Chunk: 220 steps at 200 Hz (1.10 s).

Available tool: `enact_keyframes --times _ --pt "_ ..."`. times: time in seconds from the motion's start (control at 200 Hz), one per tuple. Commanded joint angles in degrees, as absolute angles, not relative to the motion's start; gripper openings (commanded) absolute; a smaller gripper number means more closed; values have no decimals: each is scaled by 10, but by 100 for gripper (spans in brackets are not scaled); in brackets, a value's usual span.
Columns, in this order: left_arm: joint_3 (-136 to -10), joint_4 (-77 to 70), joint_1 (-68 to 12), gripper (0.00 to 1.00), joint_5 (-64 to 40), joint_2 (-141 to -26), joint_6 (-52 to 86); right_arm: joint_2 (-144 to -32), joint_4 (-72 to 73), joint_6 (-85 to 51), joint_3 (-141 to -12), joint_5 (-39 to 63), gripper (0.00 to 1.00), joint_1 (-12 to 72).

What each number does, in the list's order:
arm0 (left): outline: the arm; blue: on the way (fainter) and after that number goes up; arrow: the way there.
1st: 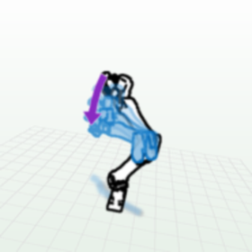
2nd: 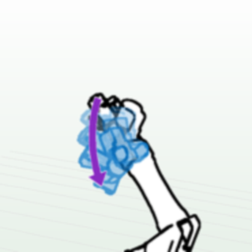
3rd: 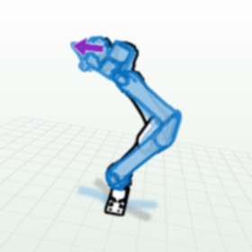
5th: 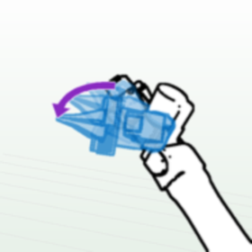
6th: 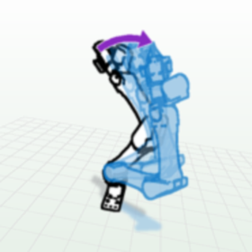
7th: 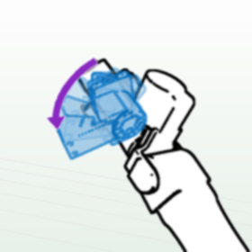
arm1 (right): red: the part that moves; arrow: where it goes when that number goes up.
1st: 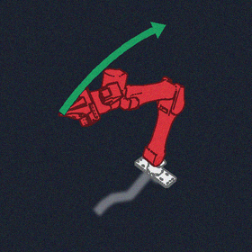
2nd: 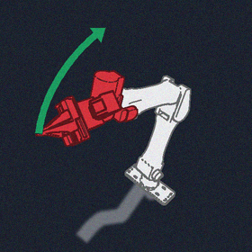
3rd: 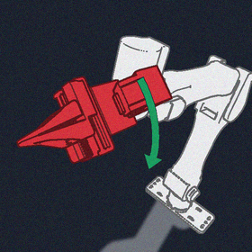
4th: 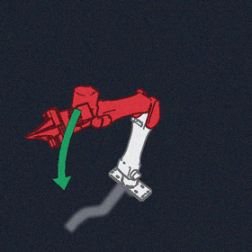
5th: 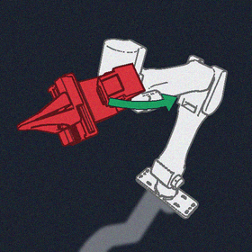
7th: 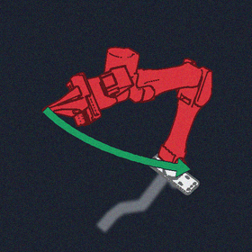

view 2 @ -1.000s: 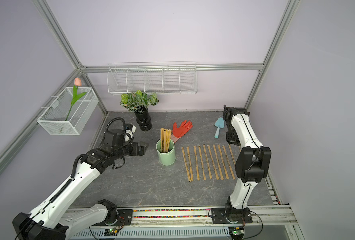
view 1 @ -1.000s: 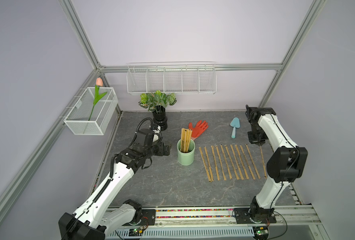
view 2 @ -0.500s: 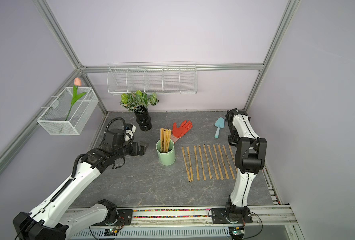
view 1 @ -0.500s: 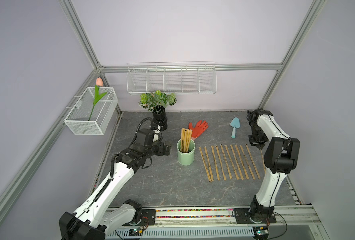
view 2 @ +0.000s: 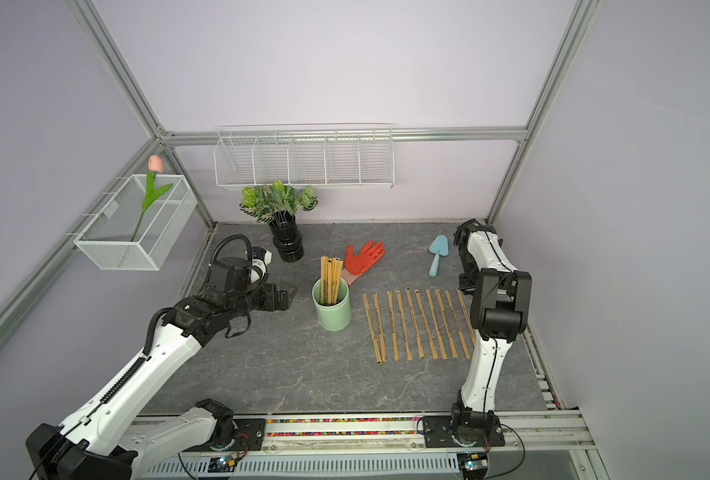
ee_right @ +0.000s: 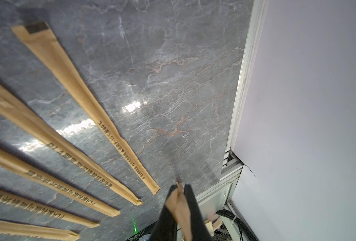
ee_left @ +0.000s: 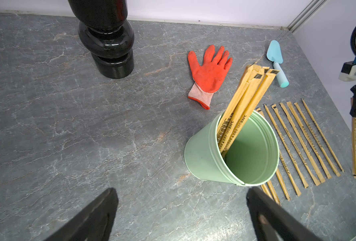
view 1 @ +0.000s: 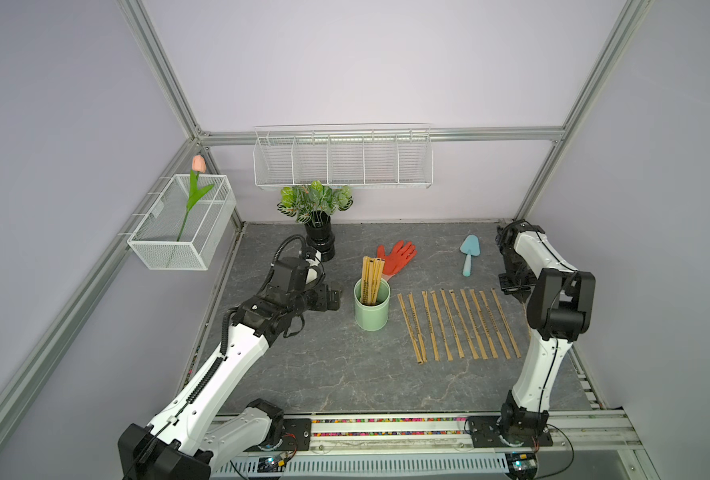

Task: Take the straws out of the storage container
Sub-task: Place the straw at the center of the board.

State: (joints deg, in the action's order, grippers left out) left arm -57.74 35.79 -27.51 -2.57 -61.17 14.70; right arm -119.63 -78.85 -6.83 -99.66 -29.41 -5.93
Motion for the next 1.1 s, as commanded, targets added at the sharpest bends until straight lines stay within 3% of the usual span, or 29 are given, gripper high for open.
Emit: enact_keyframes --times 0.0,1.095 --pt "-570 344 -278 100 -17 -608 140 -1210 -787 -62 -1009 -303 10 -65" --pt "-566 338 -278 100 2 -619 136 -1297 -789 -58 -1054 -278 16 -70"
